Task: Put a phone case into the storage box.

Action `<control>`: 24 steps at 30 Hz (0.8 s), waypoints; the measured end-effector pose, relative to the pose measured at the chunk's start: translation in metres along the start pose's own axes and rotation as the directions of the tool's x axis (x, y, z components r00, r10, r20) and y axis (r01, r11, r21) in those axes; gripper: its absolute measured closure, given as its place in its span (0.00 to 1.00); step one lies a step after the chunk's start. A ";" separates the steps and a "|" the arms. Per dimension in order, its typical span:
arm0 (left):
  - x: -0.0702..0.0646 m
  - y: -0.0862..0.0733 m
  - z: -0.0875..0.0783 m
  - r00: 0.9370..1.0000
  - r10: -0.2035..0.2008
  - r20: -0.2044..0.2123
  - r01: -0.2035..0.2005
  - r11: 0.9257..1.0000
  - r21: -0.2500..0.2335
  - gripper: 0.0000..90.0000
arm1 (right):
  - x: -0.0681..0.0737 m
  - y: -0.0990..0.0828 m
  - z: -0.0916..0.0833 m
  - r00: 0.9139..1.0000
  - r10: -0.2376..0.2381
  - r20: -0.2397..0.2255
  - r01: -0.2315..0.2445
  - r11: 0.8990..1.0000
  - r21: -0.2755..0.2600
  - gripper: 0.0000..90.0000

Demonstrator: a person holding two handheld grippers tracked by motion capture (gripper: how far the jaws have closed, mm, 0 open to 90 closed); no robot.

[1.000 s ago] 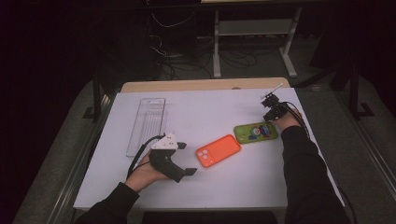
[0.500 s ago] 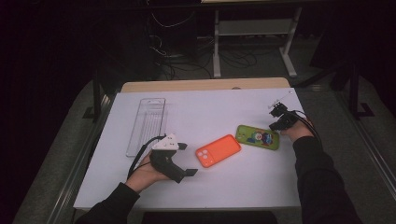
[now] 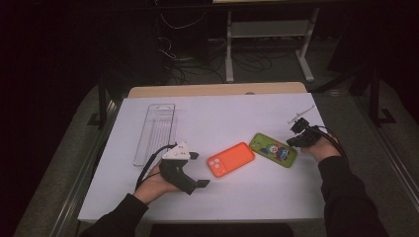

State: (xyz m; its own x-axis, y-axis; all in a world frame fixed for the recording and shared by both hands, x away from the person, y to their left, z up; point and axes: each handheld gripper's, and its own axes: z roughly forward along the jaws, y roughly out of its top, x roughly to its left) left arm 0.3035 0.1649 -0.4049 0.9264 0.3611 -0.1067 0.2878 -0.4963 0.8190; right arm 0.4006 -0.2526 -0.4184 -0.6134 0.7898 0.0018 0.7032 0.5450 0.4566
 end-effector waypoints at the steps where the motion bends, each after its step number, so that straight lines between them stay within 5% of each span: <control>1: 0.000 0.000 0.000 1.000 0.001 0.001 -0.001 1.000 0.000 0.00 | 0.000 -0.002 -0.001 1.000 -0.013 -0.005 0.013 1.000 -0.002 0.98; 16: -0.001 -0.001 0.001 1.000 -0.001 0.007 0.001 1.000 -0.003 0.00 | 0.018 -0.025 -0.004 0.999 -0.035 0.003 0.035 0.999 0.000 0.98; 20: -0.001 -0.001 0.001 1.000 0.006 0.006 -0.006 1.000 0.001 0.00 | 0.023 -0.022 -0.017 1.000 -0.011 0.019 0.012 0.996 -0.091 0.98; 24: -0.003 -0.001 0.002 1.000 -0.022 0.005 0.022 1.000 -0.008 0.00 | 0.039 -0.018 -0.031 1.000 0.012 -0.011 -0.014 0.984 -0.178 0.81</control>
State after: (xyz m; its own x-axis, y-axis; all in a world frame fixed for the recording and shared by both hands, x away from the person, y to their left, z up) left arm 0.3010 0.1631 -0.4068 0.9209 0.3684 -0.1274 0.3064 -0.4821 0.8208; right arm 0.3527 -0.2400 -0.3993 -0.6085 0.7934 0.0170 0.6363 0.4749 0.6080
